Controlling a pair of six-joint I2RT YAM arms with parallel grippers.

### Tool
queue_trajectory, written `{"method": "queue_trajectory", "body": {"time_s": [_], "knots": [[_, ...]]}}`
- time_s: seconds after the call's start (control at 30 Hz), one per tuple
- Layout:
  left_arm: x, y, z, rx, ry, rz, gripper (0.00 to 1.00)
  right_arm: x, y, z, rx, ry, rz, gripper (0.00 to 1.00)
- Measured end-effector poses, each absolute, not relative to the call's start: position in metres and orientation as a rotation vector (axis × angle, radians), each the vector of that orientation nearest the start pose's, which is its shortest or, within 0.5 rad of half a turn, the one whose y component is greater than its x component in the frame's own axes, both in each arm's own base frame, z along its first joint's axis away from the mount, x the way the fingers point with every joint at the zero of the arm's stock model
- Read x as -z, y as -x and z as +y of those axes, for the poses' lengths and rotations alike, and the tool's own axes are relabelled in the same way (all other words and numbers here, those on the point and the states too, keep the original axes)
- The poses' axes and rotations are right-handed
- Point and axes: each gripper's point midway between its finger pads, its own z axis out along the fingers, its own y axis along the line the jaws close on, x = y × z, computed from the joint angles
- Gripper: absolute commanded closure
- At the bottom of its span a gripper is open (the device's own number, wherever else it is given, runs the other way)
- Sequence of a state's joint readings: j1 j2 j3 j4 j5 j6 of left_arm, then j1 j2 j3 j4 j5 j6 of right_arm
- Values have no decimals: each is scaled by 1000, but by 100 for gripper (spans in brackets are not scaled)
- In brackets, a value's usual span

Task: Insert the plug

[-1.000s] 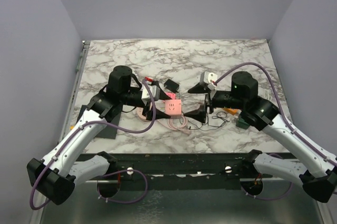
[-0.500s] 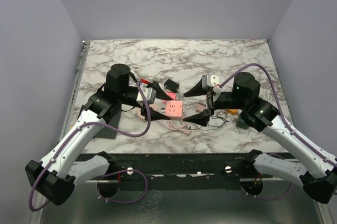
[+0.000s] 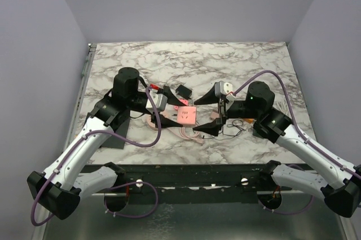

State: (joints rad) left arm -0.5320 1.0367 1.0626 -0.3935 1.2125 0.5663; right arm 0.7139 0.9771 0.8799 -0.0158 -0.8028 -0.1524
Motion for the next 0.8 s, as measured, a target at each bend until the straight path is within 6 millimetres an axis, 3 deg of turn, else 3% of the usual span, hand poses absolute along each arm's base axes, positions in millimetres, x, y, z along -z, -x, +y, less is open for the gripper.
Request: {"method": "queue_trajectory", "body": {"time_s": [0.1,0.2,0.27,0.4,0.47,0.53,0.57,0.6,0.8], "knots": [[-321,-148,-269,1126,-1538,996,100,-306,-161,303,-1087,1262,1227,1],[-320,-149,-269,1127,-1539,998,100,-304,-163,308,-1090,1261,1230,11],[-319,-150,-270,1128,-1539,1003,100,-300,-166,311,-1094,1254,1250,31],[-314,-157,-268,1123,-1520,1060,97,-297,-170,313,-1081,1256,1260,93],[-312,-161,-267,1119,-1508,1086,85,-299,-173,312,-1068,1252,1274,99],[-312,-165,-267,1101,-1501,1097,60,-301,-177,312,-1052,1241,1301,99],[-312,-167,-267,1089,-1499,1102,21,-302,-179,311,-1043,1235,1315,99],[-311,-170,-267,1071,-1496,1108,3,-302,-181,311,-1029,1226,1332,99],[-311,-196,-264,796,-1533,1005,1,-299,-206,307,-948,1099,1505,99]]}}
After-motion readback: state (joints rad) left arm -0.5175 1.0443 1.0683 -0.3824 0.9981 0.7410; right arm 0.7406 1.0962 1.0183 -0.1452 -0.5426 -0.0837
